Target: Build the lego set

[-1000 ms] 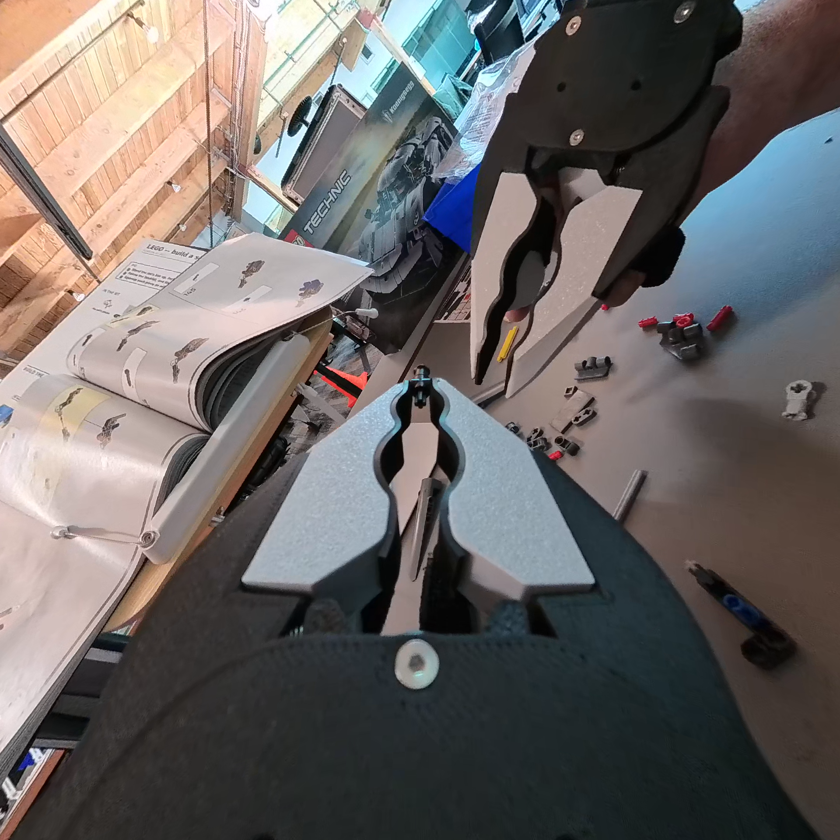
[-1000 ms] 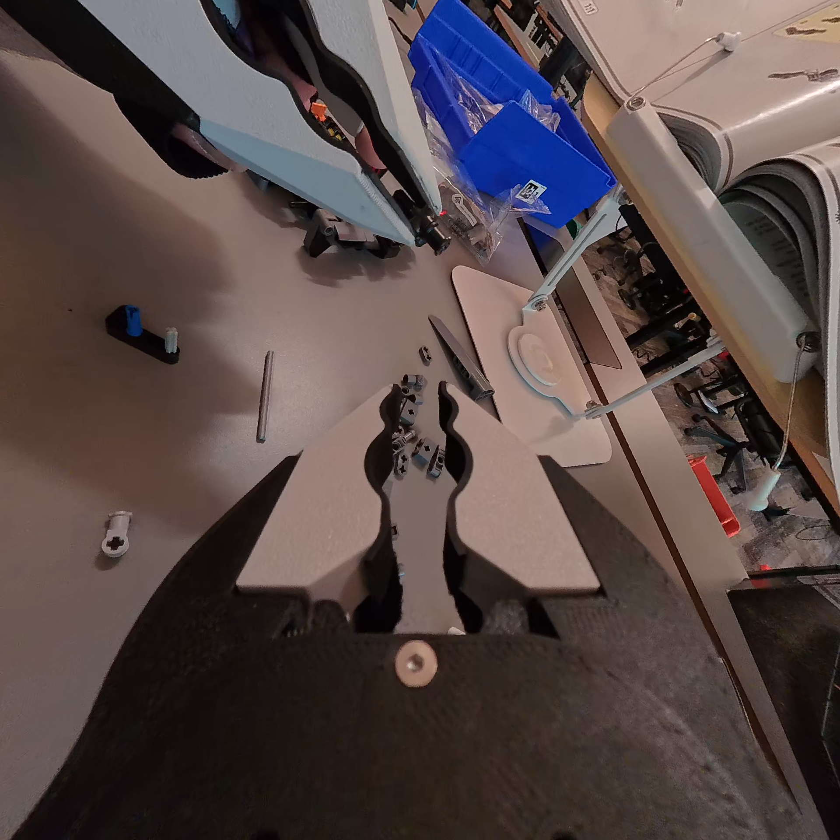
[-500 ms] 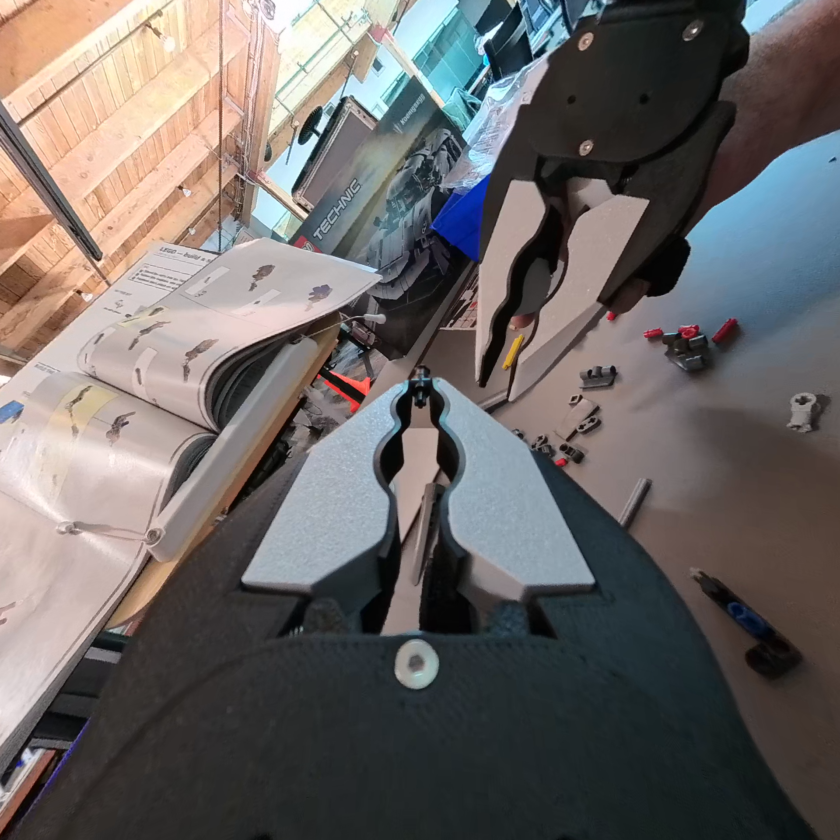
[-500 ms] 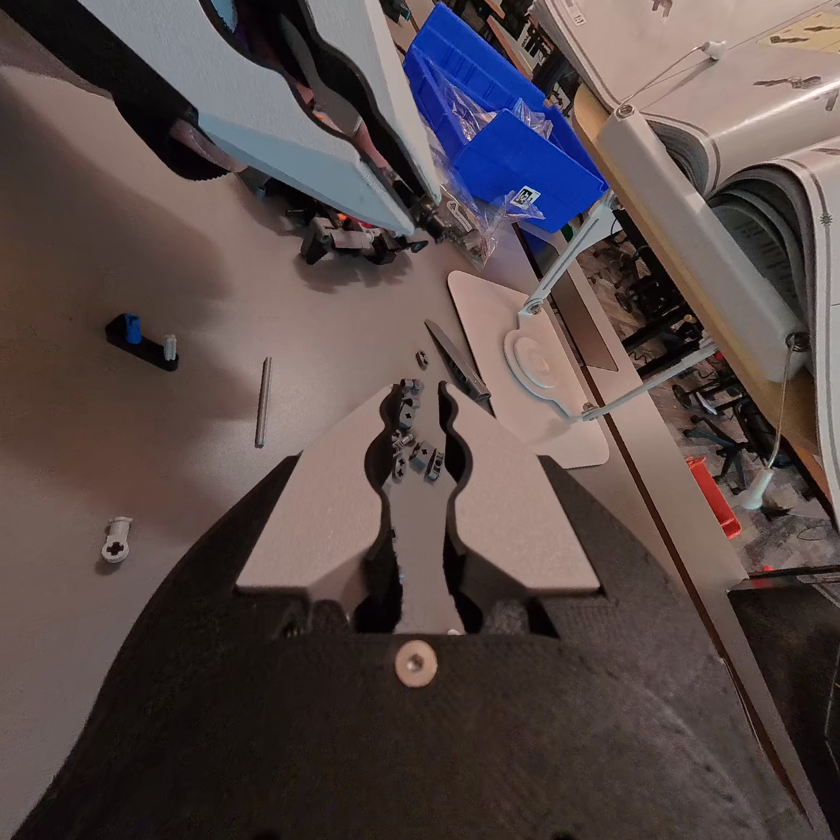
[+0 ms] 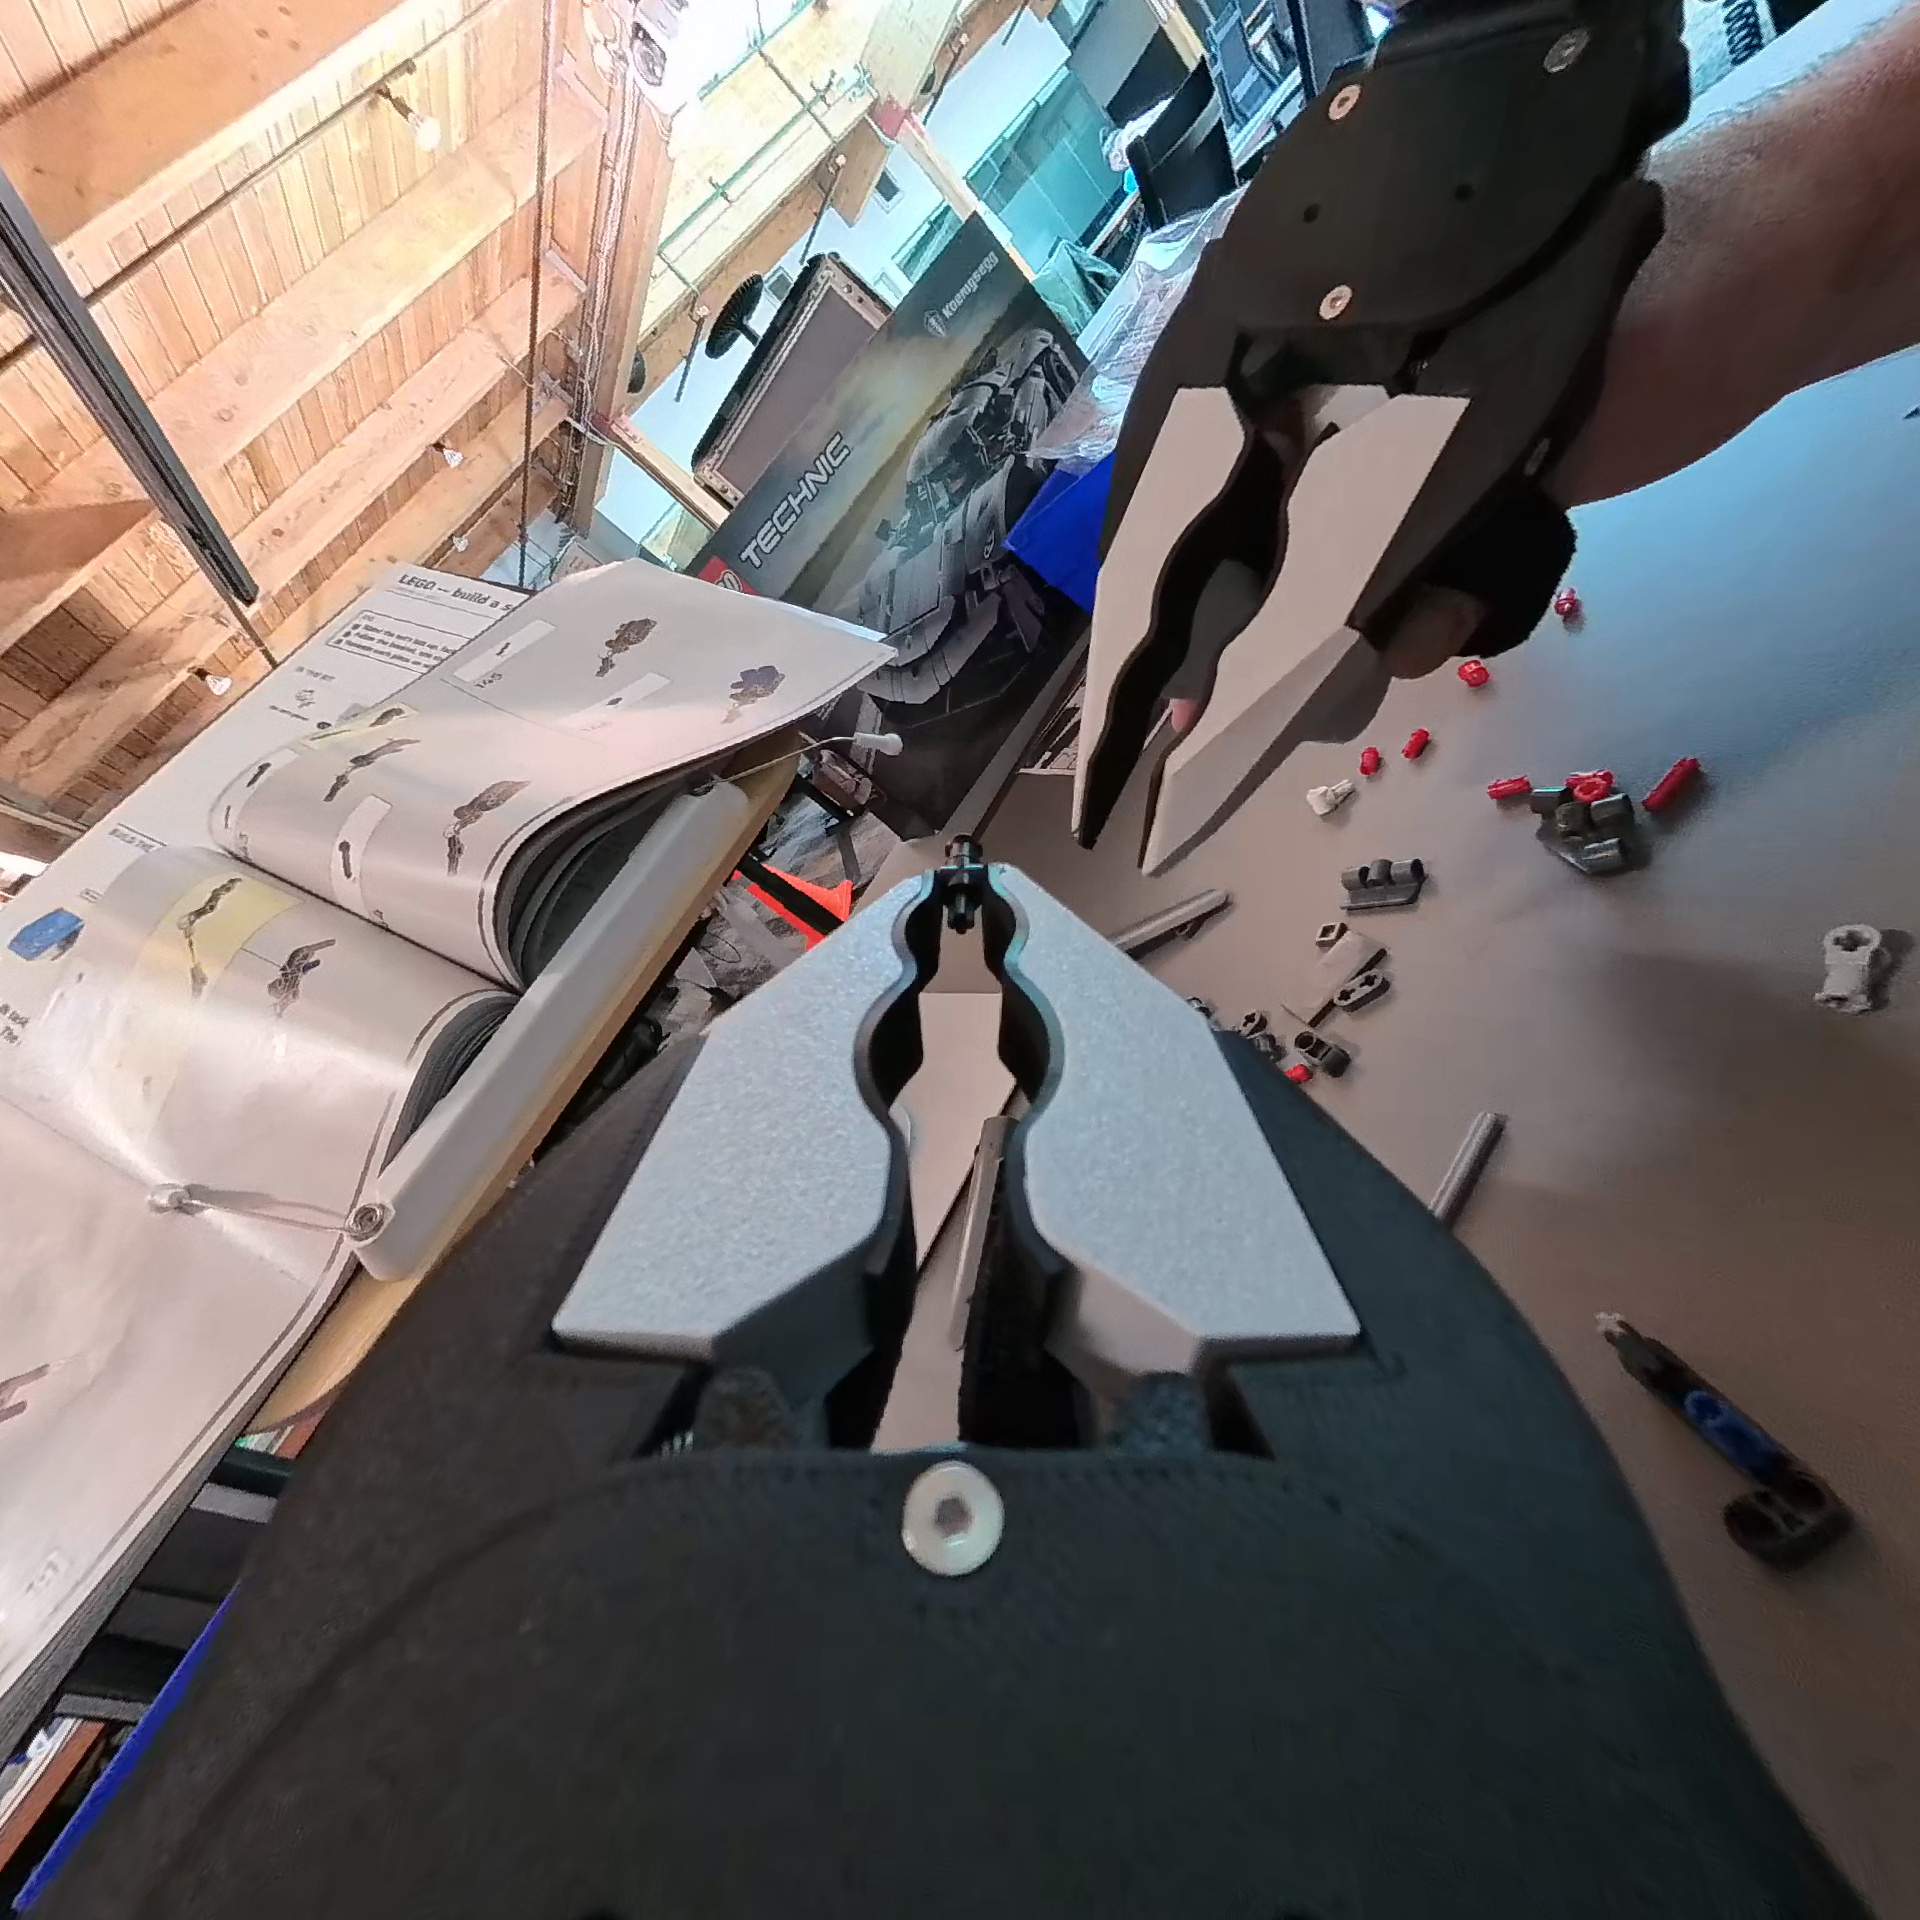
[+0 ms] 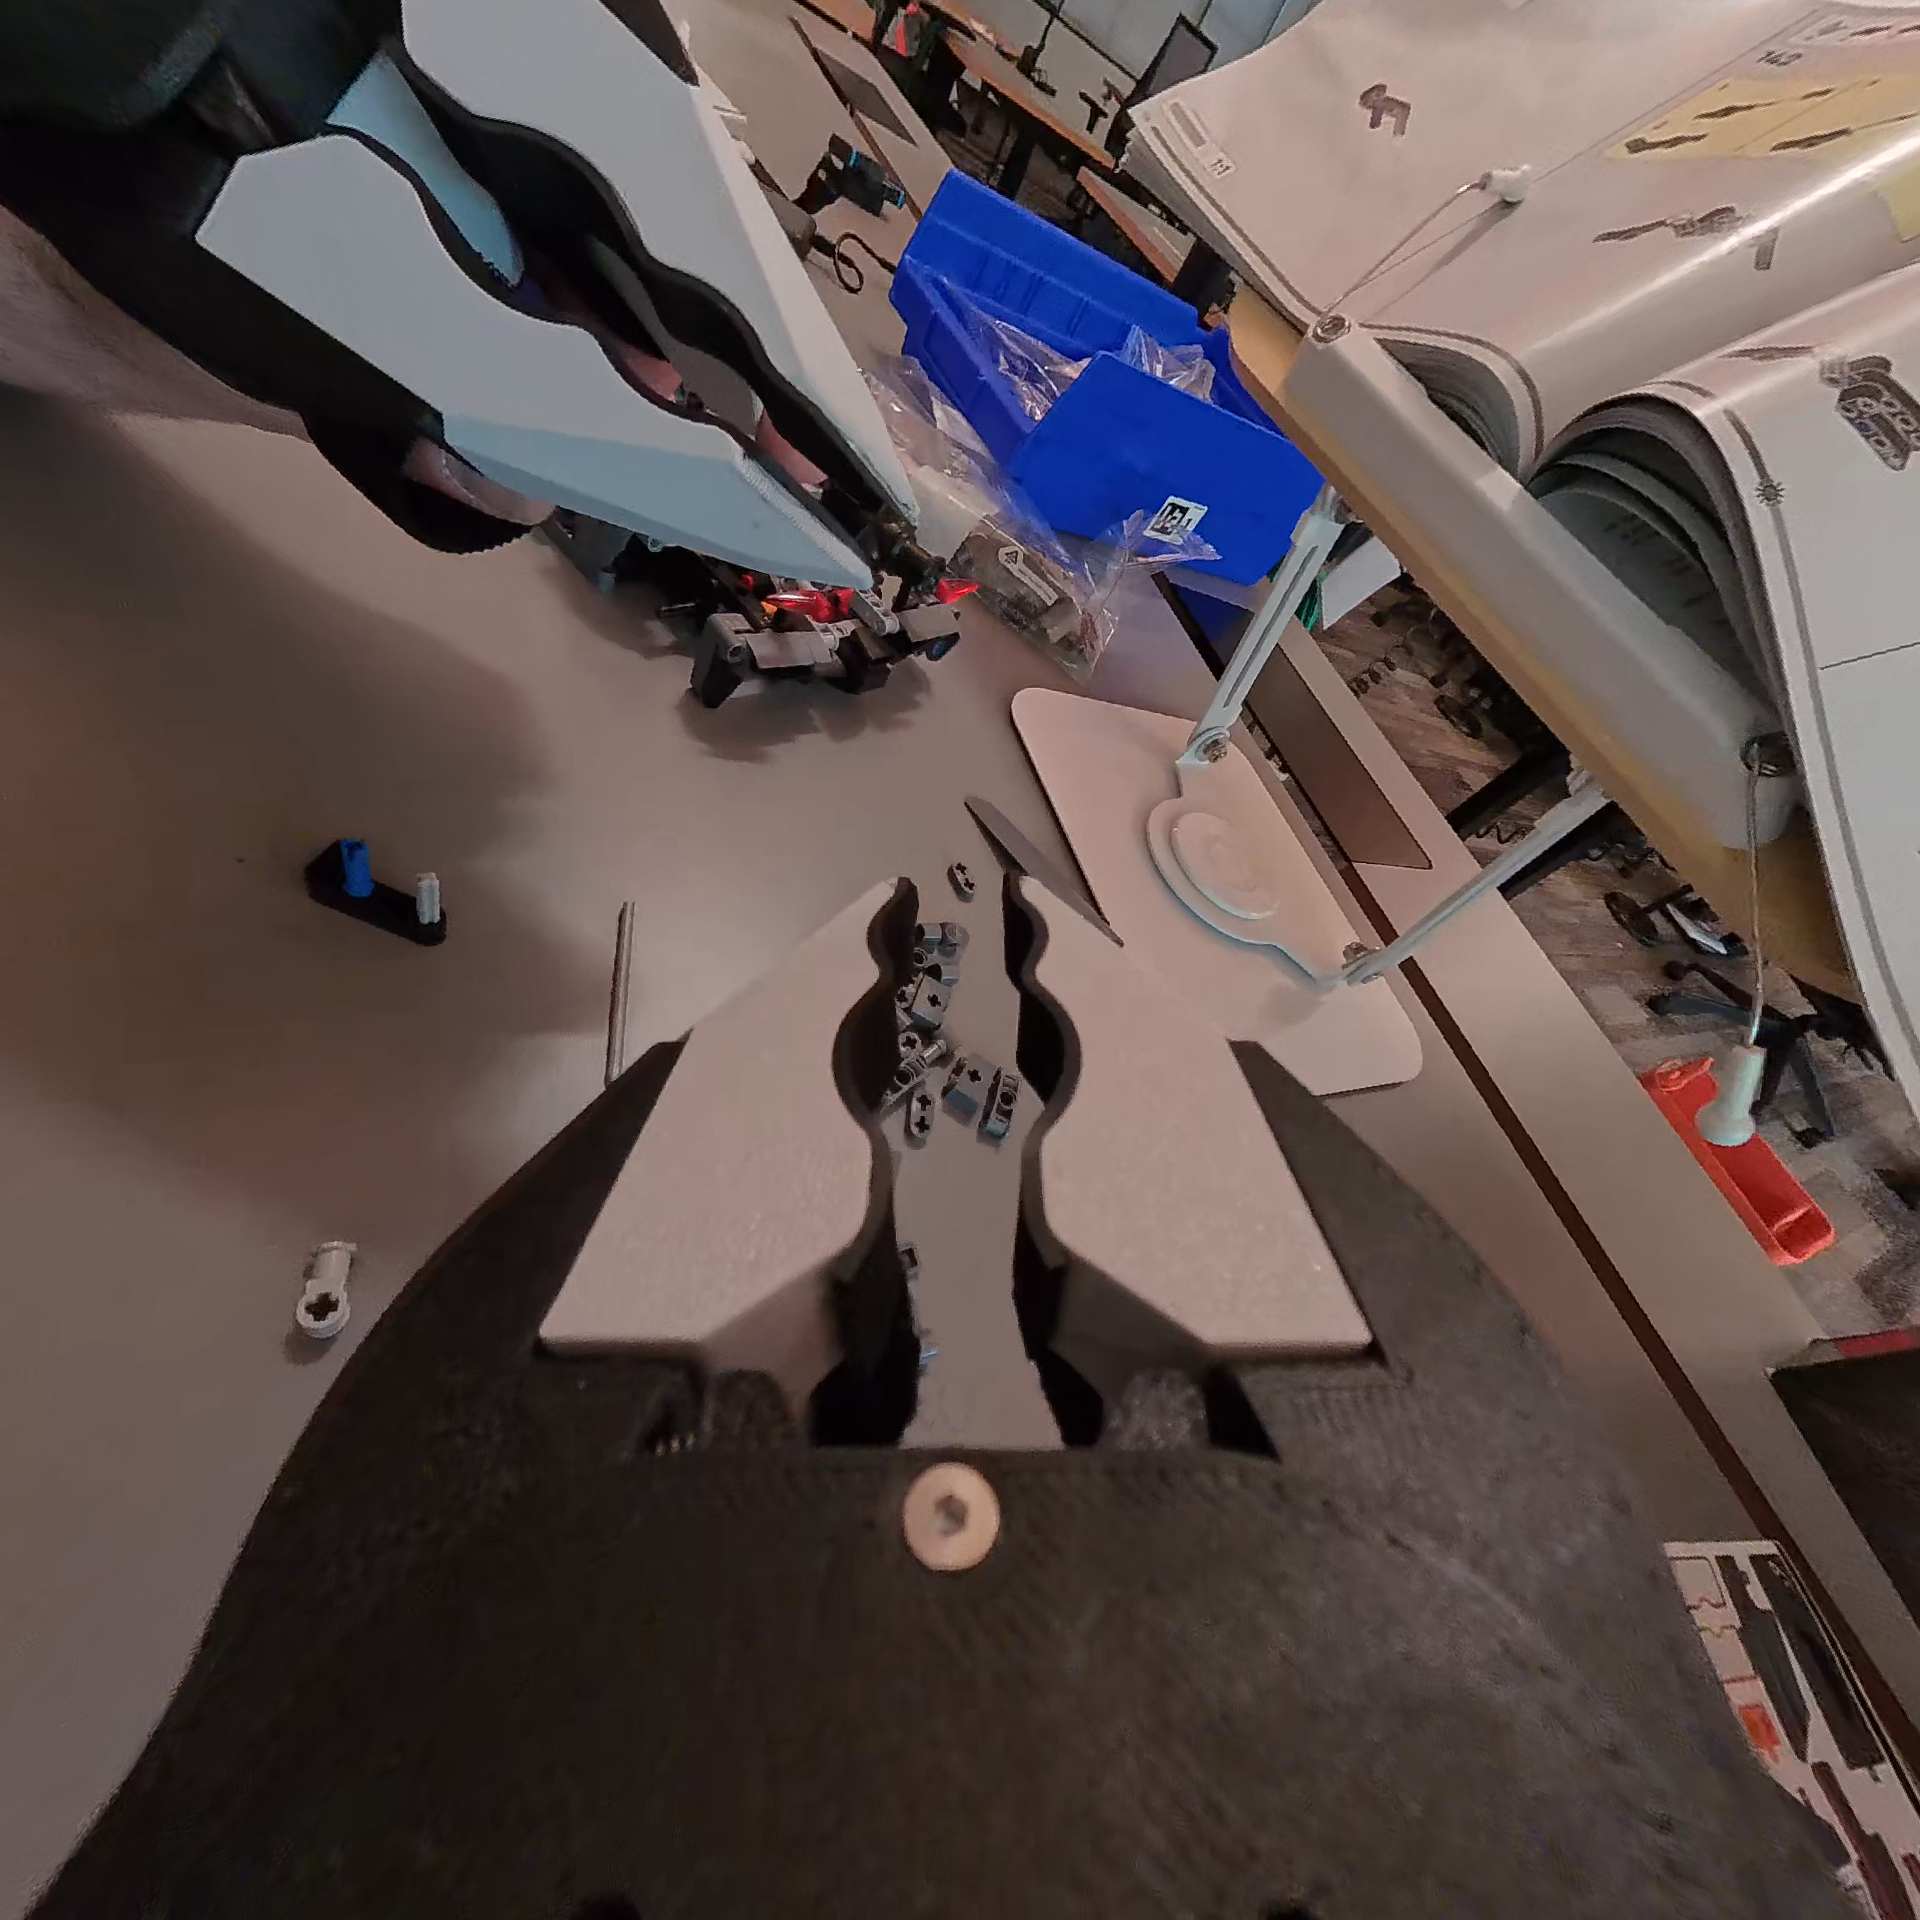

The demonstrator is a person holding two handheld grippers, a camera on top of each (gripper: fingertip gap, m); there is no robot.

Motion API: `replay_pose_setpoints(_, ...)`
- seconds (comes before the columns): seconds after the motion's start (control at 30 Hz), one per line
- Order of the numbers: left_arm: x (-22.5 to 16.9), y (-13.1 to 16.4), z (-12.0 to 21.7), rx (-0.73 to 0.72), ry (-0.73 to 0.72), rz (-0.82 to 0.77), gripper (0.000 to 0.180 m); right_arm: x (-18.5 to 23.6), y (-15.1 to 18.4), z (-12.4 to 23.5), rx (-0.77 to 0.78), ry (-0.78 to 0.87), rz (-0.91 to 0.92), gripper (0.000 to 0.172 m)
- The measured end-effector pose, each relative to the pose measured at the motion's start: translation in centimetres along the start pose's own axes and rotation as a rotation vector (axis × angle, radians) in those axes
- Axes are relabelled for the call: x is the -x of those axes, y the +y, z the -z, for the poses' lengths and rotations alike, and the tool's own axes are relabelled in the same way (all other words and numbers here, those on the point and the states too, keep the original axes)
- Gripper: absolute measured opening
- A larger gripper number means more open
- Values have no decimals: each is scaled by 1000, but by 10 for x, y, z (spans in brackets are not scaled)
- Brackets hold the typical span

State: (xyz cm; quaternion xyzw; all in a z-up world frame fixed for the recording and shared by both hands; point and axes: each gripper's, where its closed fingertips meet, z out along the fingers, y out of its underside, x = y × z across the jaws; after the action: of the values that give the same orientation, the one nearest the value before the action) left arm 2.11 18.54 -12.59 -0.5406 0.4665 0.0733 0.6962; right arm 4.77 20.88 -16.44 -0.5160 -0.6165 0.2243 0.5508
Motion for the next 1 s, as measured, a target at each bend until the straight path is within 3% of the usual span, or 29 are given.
replay_pose_setpoints(0.23,-5,0,-1,2,15,-18,5,2,-1,0,-14,-16,-22,14)
replay_pose_setpoints(0.73,-6,-3,-1,-12,4,-34,5,-10,-25,17,-190,-91,-261,19)
replay_pose_setpoints(1.0,3,-15,6,-89,-28,1,5,-5,-34,19,-237,-127,-279,21)
